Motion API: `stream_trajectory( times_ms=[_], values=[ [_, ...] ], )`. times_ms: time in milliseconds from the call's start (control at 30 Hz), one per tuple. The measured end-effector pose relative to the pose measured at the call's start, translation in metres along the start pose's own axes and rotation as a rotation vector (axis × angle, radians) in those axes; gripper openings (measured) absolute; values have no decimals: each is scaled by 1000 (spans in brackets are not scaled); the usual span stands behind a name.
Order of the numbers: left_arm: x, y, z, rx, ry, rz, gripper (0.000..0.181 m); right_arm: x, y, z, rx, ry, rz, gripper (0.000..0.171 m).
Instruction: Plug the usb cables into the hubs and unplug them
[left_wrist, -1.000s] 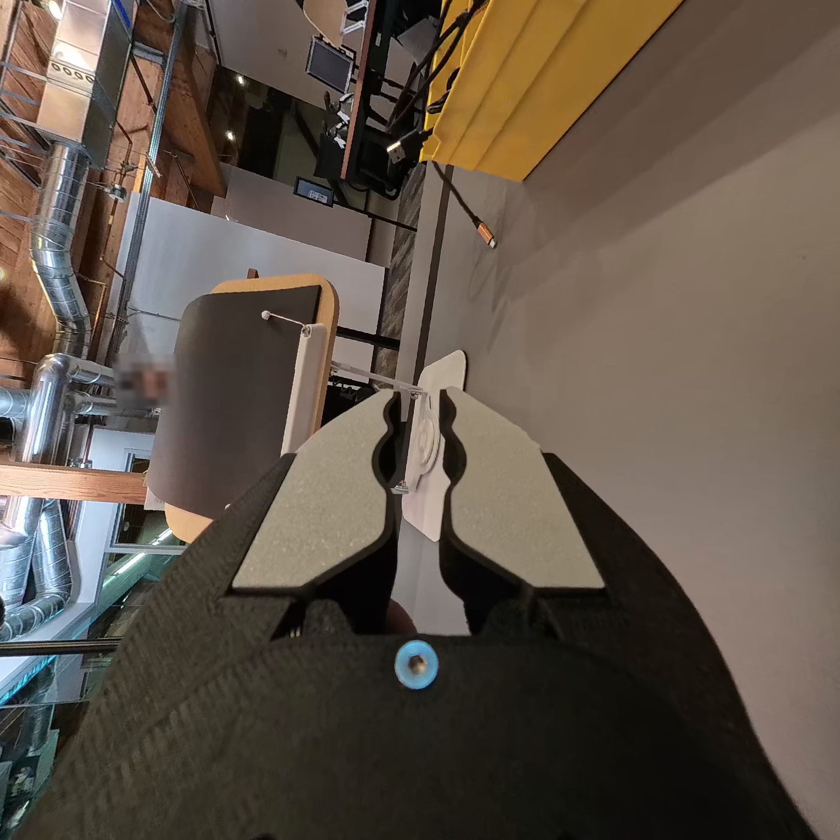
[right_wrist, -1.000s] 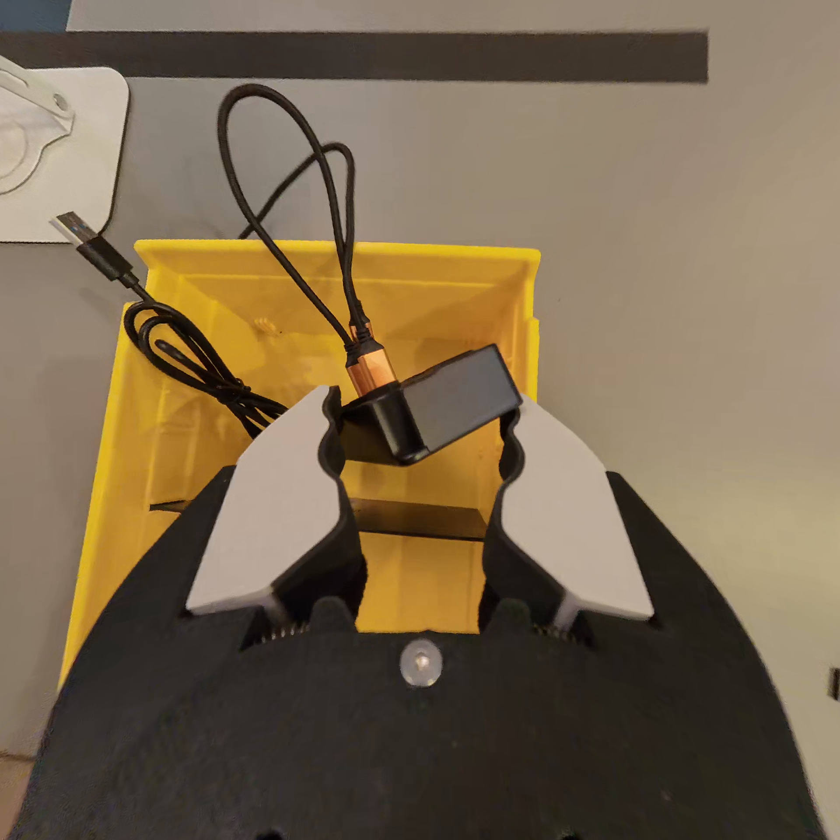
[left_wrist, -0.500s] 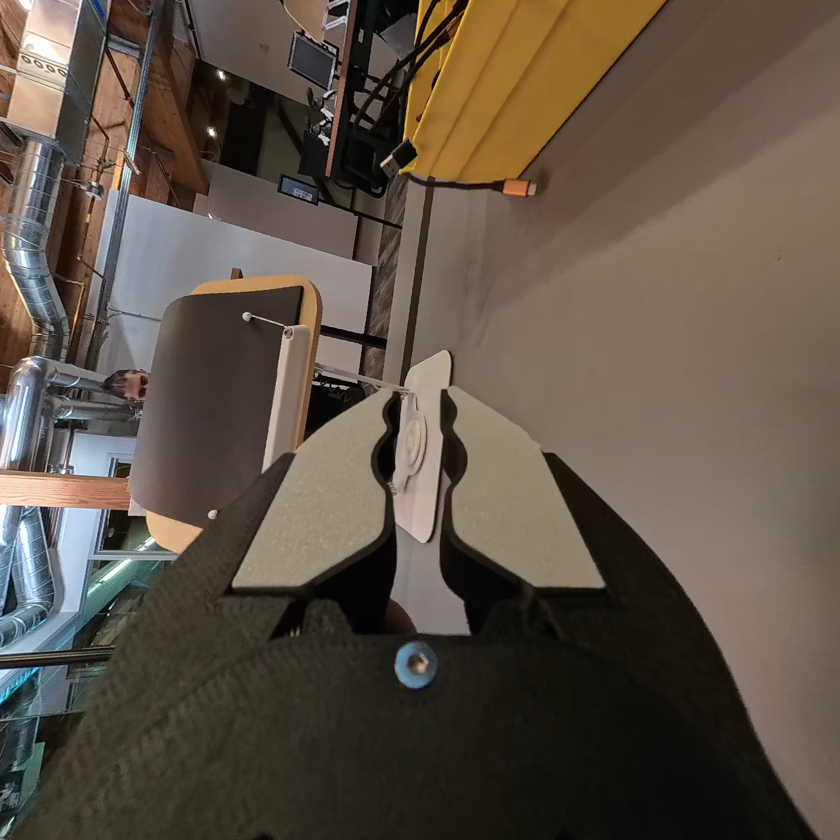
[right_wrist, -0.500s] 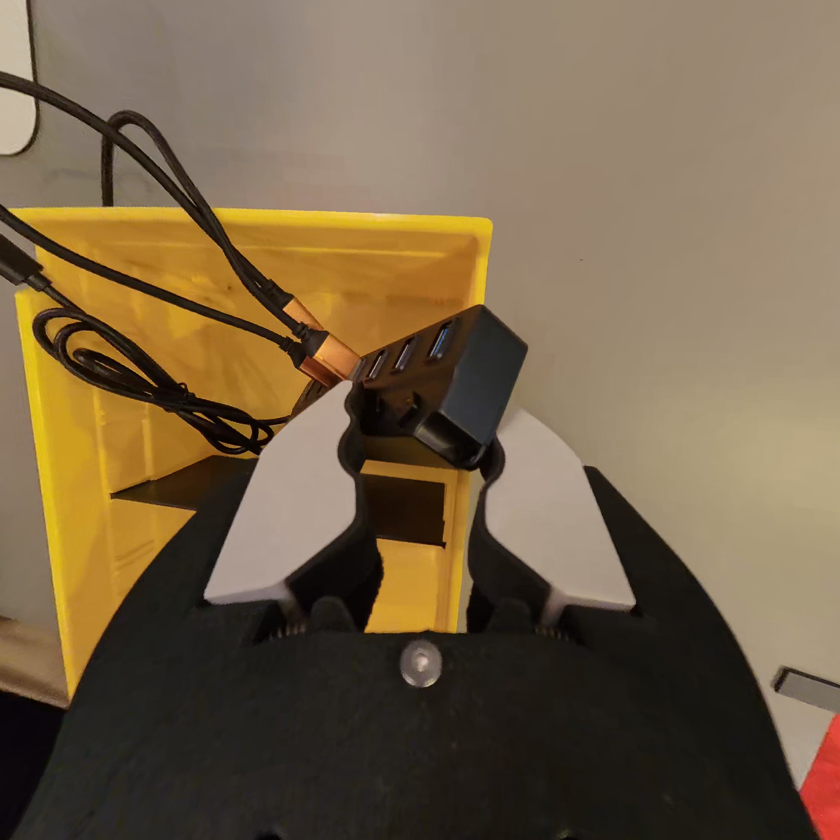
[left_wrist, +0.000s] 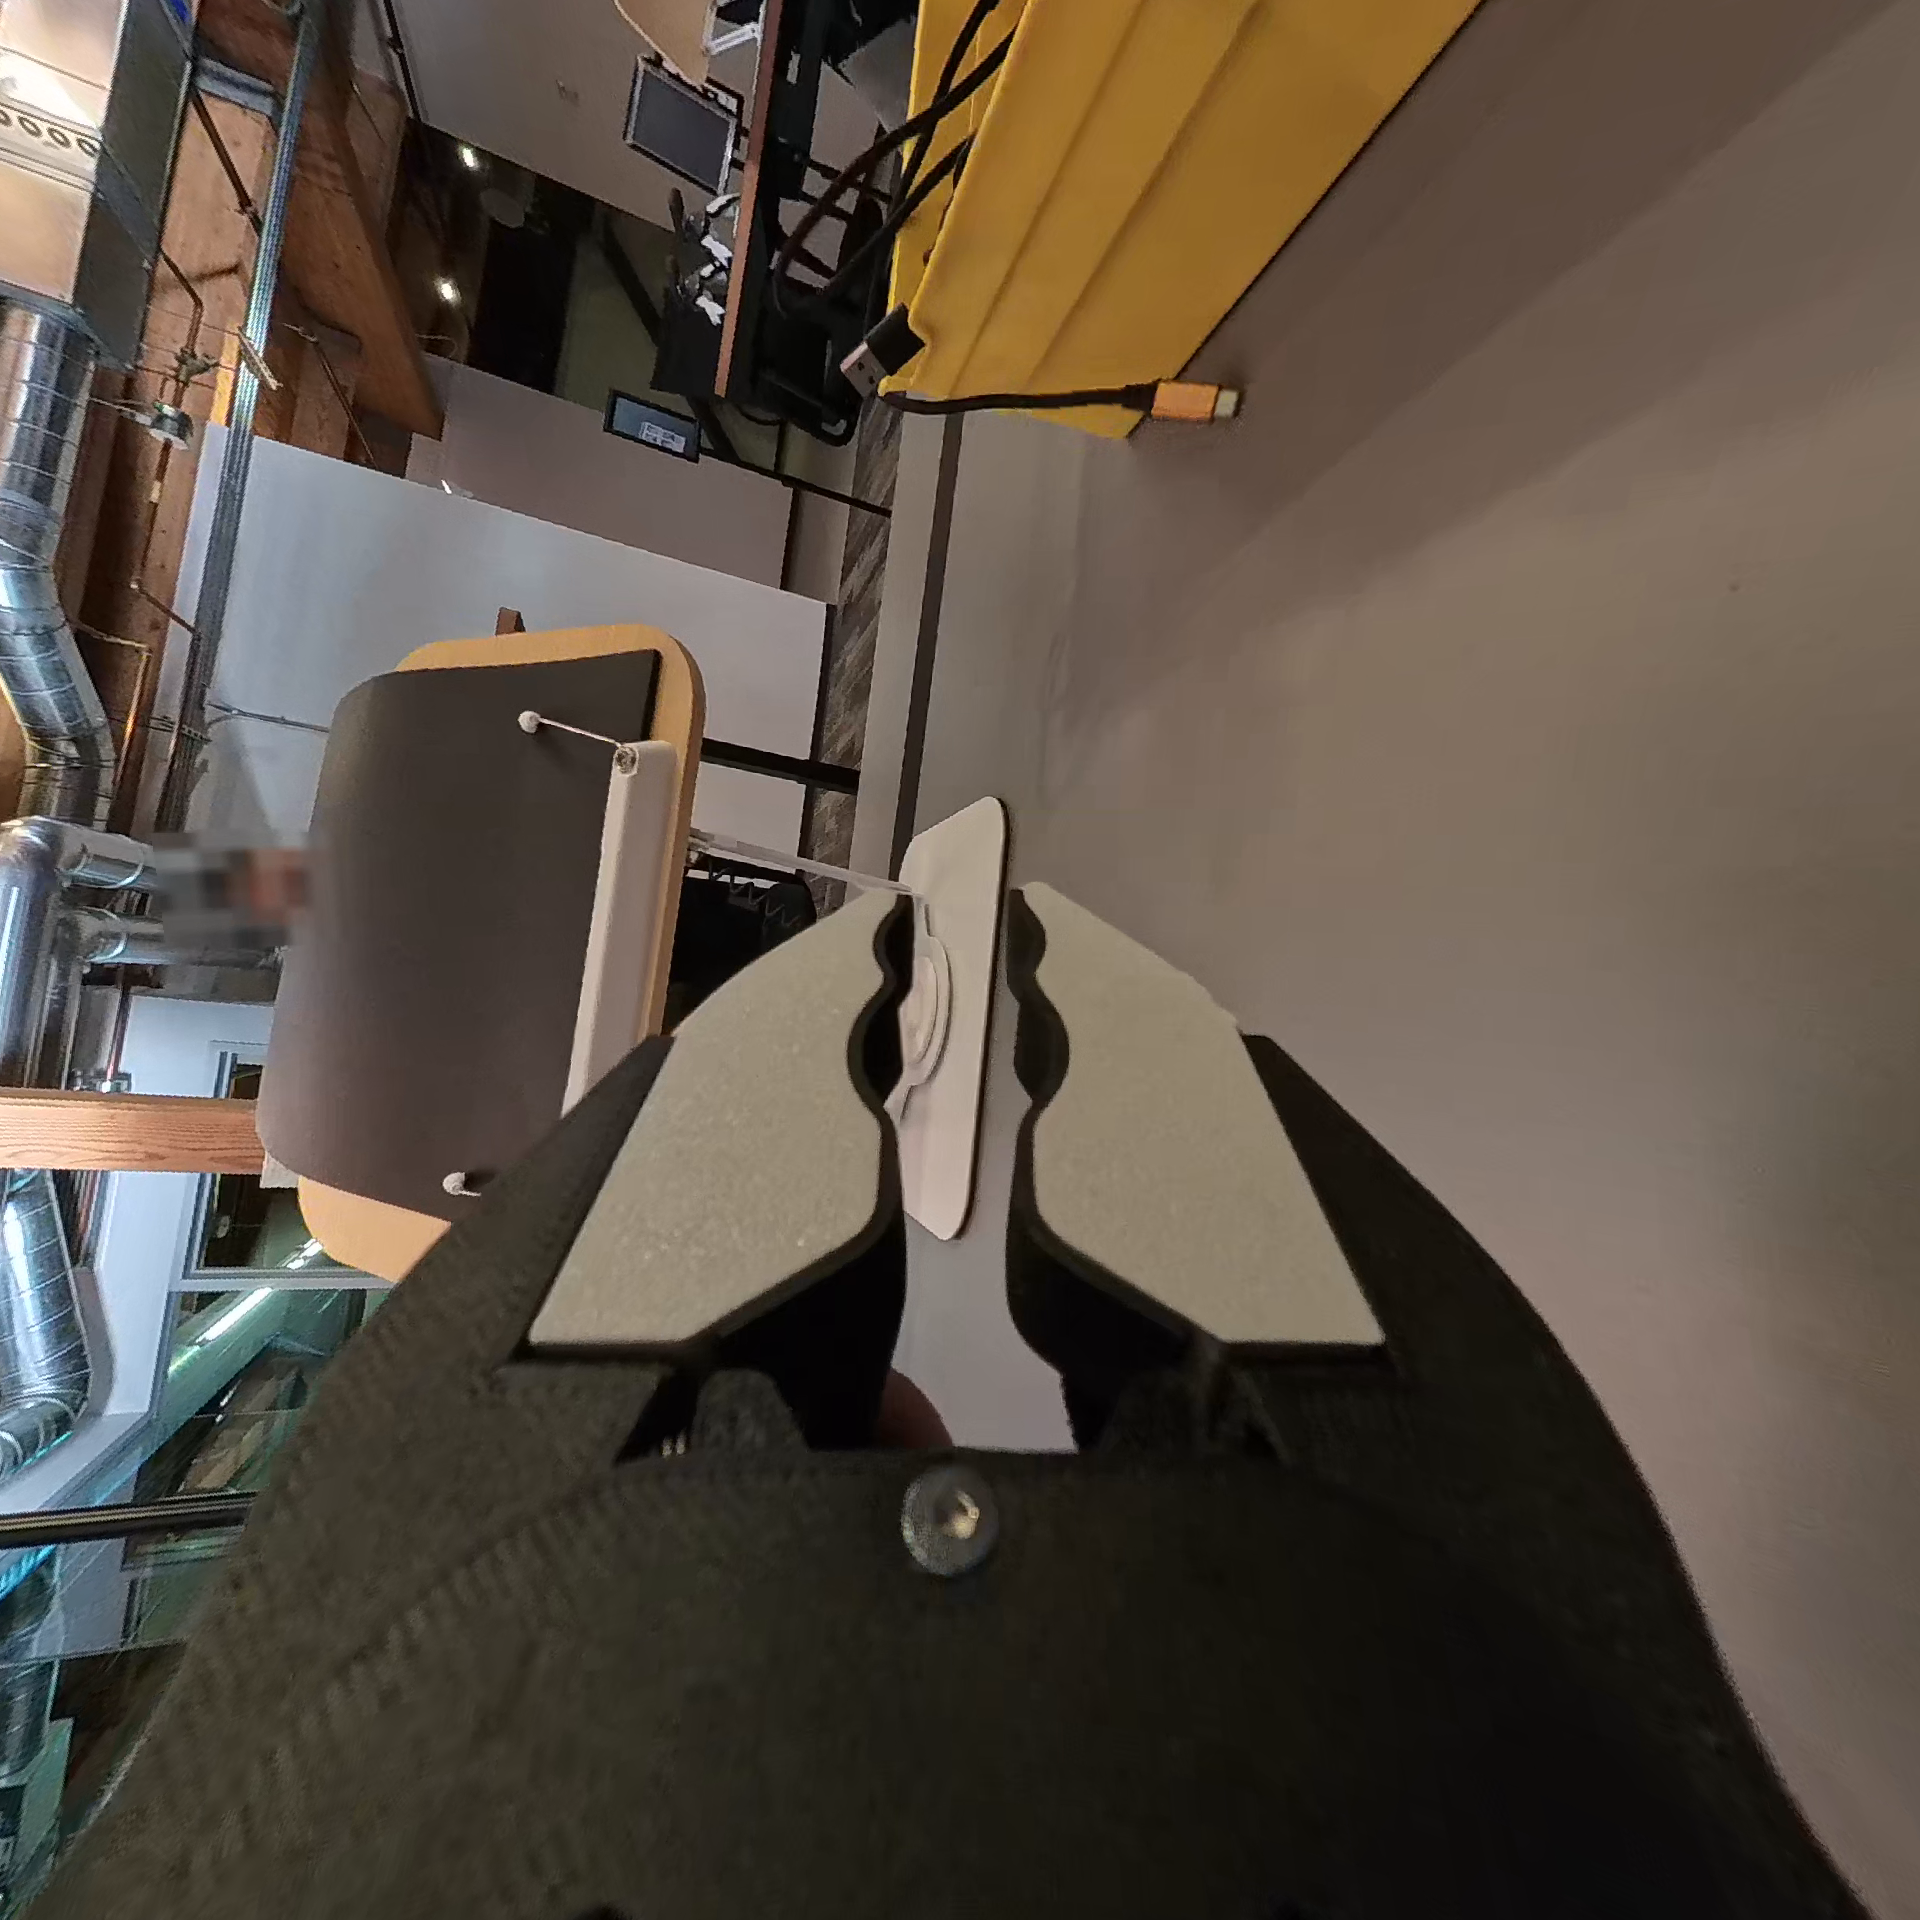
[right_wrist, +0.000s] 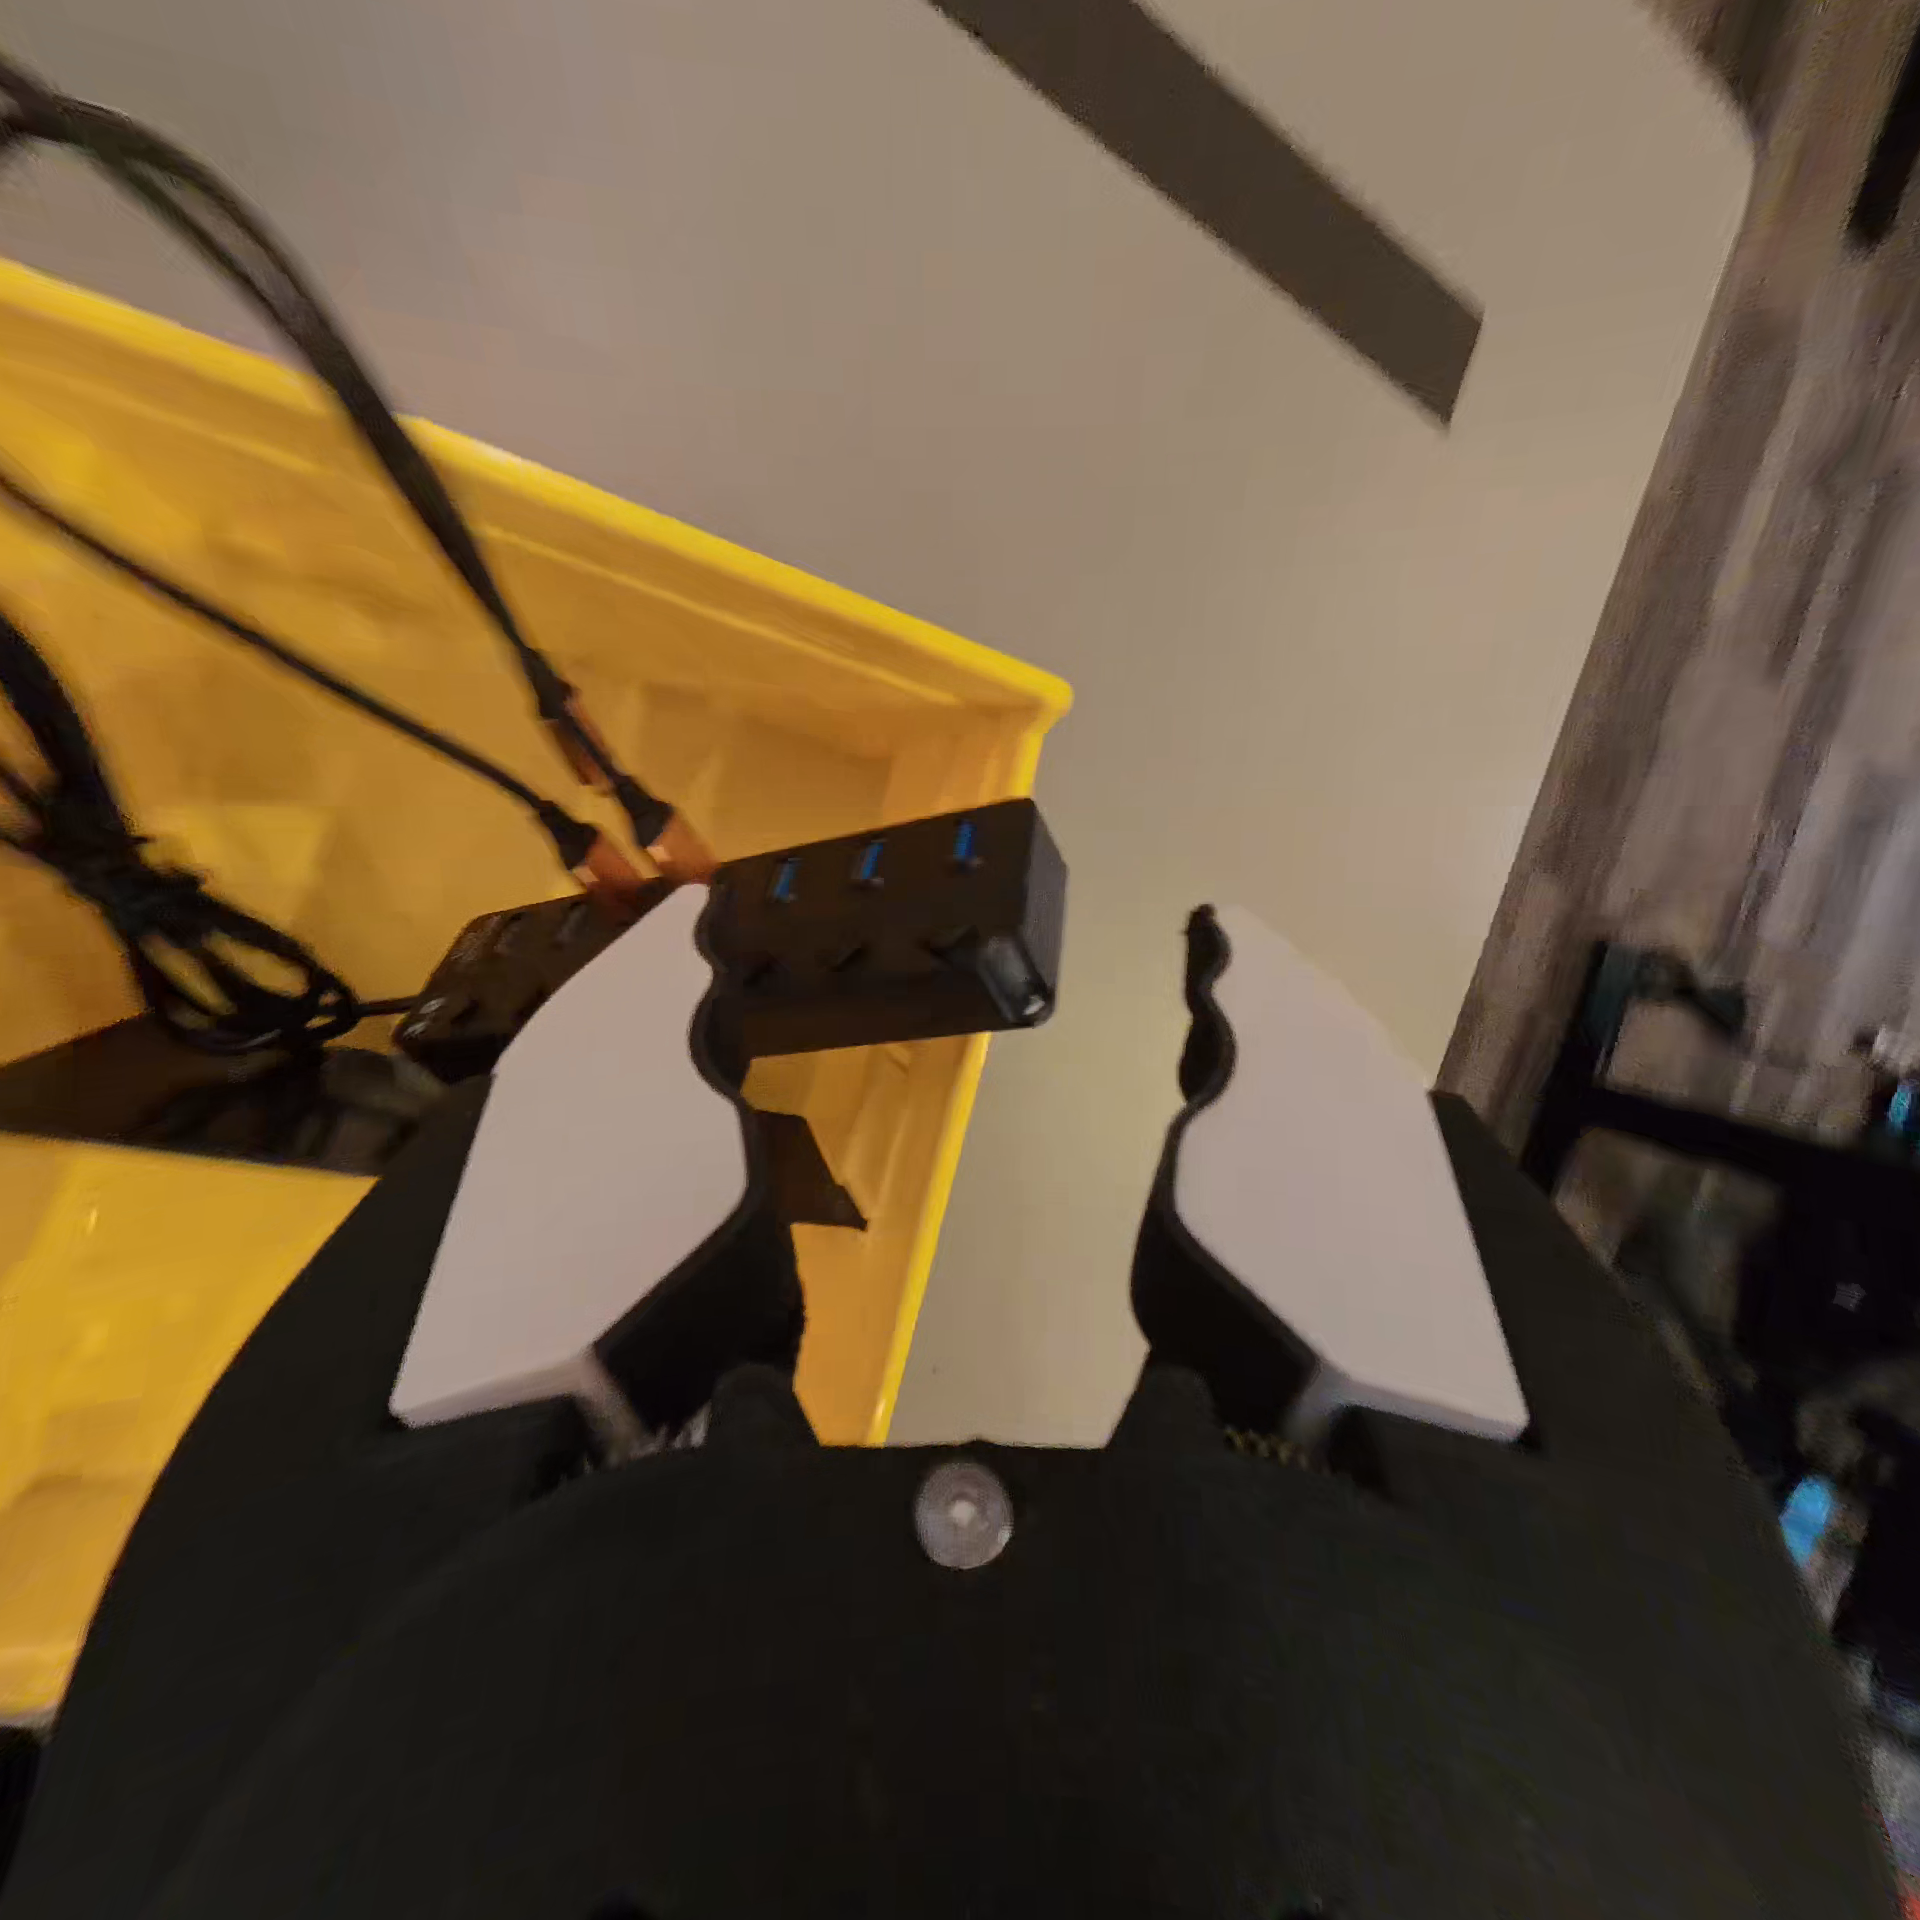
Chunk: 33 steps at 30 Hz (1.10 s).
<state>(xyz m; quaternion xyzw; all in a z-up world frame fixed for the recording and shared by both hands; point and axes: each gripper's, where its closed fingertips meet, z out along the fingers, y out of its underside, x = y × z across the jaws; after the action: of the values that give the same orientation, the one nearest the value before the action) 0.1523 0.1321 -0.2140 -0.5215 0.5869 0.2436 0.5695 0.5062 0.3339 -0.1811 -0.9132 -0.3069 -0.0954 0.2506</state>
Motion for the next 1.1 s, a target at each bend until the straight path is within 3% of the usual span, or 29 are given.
stream_trajectory(
  times_ms=[33,133,267,333,400,533,733,1100],
  values=[
    [1,0,0,0,2,0,17,-10,-5,-8,34,-42,-48,75],
    [2,-1,1,2,6,1,17,-58,-3,-5,-9,-205,-228,76],
    [3,-2,0,1,6,9,17,-79,5,36,-140,-136,-405,73],
    [2,-2,-1,0,2,11,17,-72,7,52,-188,-54,-426,37],
    [0,-2,-1,-1,-3,7,17,-75,3,59,-168,-64,-423,30],
    [1,-1,0,0,1,5,17,-77,0,54,-197,-155,-338,30],
    [3,-1,0,1,5,7,17,-103,-2,39,-242,-487,-70,28],
    [8,0,2,-7,21,9,17,-116,42,78,-554,-490,45,28]
  ],
)
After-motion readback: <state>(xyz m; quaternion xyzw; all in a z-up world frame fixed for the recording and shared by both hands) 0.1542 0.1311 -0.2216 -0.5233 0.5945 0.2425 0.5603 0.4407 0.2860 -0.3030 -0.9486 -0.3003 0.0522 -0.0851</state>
